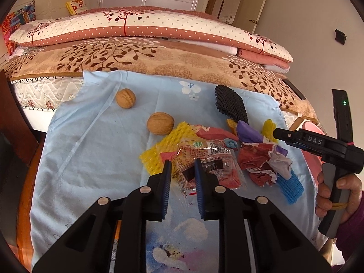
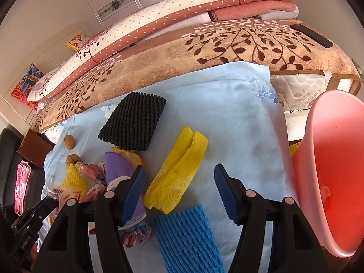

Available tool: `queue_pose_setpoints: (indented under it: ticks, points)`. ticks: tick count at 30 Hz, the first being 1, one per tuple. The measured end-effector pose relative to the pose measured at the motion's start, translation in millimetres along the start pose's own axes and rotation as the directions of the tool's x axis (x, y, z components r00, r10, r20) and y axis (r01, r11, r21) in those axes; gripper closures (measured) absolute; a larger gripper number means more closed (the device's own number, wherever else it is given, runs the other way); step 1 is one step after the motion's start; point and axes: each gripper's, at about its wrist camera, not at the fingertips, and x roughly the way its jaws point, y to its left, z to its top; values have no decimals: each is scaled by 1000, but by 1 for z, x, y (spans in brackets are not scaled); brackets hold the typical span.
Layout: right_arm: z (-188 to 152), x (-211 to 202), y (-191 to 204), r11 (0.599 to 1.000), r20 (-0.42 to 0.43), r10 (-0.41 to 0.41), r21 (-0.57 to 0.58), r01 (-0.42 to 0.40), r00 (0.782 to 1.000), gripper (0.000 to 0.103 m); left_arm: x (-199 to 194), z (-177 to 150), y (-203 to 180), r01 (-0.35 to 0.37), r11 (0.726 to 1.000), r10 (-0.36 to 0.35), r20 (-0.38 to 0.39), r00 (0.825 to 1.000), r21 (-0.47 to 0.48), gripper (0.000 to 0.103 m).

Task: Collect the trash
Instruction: 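Grasp the clear snack bag with left tool while right tool grasps the yellow glove, then carry the snack bag and yellow glove over the pink bucket with both tools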

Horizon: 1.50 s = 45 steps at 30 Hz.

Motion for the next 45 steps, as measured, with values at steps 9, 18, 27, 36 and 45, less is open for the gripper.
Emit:
queue_pose_setpoints:
  ticks: [9,18,27,36,45]
  points:
    - [-2,19,-1,1000,-53,1,14,0,999,81,-11,7,1,8,1000,-8,30,1000,-10,83]
    - [-5,-28,-4,999,66,27,-24,-25,997,89,-12,16,-18,30,999,-31,50,998,20,83]
    - [-4,-76,-26,994,173,100,28,-107,980,89,-13,29,-56,74,995,-79,71,994,72,83]
    - [2,-111,-46,991,263,101,55,-119,960,89,-10,41,-100,116,984,-129,87,988,139,83]
    - [-2,-126,-86,991,276,-3,128,-34,961,89,5,47,-150,154,964,-174,75,982,215,83]
